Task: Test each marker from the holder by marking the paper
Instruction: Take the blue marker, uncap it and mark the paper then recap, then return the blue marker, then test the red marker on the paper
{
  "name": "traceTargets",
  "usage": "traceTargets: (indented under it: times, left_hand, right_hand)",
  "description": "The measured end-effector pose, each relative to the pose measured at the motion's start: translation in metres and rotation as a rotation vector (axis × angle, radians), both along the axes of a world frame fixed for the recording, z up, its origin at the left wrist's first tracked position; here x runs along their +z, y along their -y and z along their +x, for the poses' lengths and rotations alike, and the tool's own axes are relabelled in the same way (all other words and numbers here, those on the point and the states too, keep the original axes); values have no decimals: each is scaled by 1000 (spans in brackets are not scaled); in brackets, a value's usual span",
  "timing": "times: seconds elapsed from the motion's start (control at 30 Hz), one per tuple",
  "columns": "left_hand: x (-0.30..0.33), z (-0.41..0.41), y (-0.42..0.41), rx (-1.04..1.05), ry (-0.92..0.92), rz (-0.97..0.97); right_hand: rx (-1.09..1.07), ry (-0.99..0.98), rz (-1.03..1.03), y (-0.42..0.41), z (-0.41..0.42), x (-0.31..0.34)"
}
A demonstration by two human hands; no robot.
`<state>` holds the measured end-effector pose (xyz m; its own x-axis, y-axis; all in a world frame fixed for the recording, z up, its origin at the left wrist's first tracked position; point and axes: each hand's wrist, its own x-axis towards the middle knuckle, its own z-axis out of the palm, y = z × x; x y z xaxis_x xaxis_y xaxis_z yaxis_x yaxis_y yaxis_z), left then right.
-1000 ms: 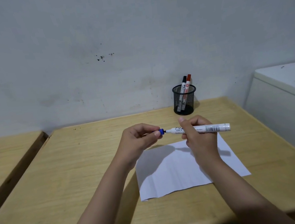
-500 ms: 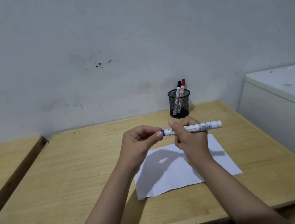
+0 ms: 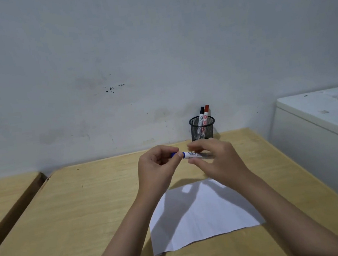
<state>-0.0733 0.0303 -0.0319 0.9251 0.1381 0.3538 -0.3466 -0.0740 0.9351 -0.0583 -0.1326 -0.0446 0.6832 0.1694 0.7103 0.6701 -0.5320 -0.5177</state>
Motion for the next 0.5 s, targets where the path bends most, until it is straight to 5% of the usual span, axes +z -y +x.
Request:
traceTargets:
  times: [0.1, 0.23, 0.5]
  left_hand:
    - [9, 20, 11, 36, 55, -8]
    - [11, 61, 20, 135, 52, 58]
    - [-14, 159, 60, 114, 32, 434]
  right_hand:
    - [-14, 108, -25, 11, 19, 14]
    - [-137, 87, 285, 40, 55, 49]
    - [-374, 22, 380, 70, 155, 68]
